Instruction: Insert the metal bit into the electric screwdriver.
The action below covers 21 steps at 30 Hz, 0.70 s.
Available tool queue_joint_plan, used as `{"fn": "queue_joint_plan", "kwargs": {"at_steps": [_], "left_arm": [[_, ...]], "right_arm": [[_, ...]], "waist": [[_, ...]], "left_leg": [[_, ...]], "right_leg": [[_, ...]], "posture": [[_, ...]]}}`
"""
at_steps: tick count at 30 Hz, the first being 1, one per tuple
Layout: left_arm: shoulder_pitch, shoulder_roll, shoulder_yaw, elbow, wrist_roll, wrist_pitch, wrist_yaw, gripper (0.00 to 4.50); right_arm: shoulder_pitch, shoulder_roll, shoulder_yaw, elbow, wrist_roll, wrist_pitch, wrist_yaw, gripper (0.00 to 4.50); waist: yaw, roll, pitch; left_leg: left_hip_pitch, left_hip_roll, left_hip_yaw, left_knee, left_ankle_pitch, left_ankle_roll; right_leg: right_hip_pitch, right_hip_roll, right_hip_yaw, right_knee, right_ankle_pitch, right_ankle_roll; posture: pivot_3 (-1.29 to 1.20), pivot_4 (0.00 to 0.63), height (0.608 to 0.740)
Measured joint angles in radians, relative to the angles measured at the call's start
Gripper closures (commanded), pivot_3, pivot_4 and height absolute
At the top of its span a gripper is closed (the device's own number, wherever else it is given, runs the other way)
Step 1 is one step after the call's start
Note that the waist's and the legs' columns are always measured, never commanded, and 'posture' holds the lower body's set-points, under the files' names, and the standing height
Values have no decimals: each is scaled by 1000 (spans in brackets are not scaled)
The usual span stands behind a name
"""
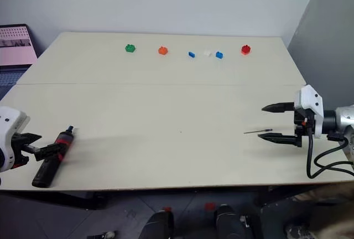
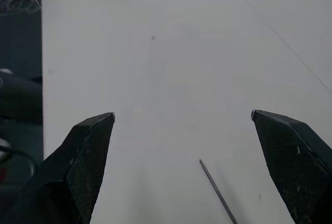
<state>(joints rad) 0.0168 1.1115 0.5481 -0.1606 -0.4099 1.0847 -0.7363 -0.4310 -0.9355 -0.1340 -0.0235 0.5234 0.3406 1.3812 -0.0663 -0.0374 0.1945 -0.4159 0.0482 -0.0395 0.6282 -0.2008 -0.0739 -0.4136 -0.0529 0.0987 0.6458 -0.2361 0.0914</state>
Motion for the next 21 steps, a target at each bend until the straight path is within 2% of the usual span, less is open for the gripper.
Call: {"fn": "queue_joint_plan", "kwargs": {"at_steps": [12, 17, 21], "left_arm": [[-189, 5, -137, 193, 42, 71, 91, 0], [-309, 21, -247, 319, 58, 85, 77, 0], [-466, 21, -364, 431, 63, 120, 44, 0]], "right_arm": [[-189, 102, 94, -55, 106, 125, 36, 60], [-232, 120, 130, -20, 102, 125, 67, 60], [-271, 151, 162, -7, 94, 125, 81, 60]], "waist": [[3, 0, 0], [6, -1, 0], [8, -1, 0]], "left_leg": [[-1, 0, -1, 0, 0, 0], [-1, 0, -1, 0, 0, 0], [-1, 0, -1, 0, 0, 0]], "right_leg": [[0, 0, -1, 0, 0, 0], [0, 0, -1, 0, 0, 0], [0, 1, -1, 1, 0, 0]], "posture": [[0, 150, 740], [0, 150, 740], [0, 150, 740]]}}
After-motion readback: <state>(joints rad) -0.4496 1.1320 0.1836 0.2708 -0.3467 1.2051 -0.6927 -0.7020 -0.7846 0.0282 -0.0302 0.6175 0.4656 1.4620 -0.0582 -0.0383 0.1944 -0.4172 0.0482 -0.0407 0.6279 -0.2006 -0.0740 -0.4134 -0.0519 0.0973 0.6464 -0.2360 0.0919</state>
